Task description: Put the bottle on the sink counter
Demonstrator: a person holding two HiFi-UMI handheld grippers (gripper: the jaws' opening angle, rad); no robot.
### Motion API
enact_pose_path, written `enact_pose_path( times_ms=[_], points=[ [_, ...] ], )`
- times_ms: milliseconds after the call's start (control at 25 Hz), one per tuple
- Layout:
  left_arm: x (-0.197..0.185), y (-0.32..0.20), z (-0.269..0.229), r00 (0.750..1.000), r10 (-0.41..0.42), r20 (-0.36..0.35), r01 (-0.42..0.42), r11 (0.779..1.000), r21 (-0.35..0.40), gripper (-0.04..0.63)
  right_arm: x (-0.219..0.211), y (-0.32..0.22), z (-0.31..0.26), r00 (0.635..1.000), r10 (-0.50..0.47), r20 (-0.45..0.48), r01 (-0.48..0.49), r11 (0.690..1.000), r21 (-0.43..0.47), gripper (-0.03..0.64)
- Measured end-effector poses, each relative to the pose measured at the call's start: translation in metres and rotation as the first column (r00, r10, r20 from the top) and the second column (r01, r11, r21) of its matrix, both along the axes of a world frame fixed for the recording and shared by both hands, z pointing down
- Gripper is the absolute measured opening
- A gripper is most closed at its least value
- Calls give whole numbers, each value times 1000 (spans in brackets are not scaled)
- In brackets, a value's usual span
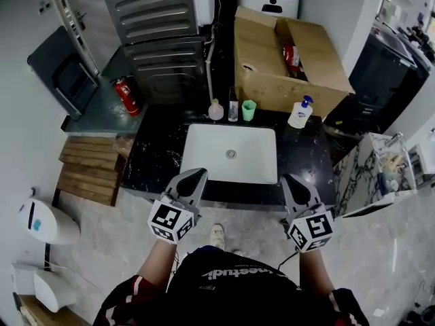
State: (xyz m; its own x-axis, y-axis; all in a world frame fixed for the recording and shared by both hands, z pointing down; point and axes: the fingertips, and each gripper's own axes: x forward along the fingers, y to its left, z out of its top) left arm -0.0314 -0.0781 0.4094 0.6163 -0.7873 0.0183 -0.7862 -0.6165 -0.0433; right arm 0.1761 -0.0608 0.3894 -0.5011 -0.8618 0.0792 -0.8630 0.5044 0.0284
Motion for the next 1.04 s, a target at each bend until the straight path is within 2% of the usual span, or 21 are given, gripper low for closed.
enact_pose_path(
  times_ms=[400, 1040],
  points=[
    [9, 10, -2, 1000, 1, 15, -1, 1000, 14, 15, 7, 9, -6, 1000, 3, -3, -3, 1000, 14, 40],
    [6, 3, -3, 1000, 9, 17, -9, 1000, 0, 15, 9, 8, 1, 1000, 26, -9, -26, 1000, -13, 40]
  ],
)
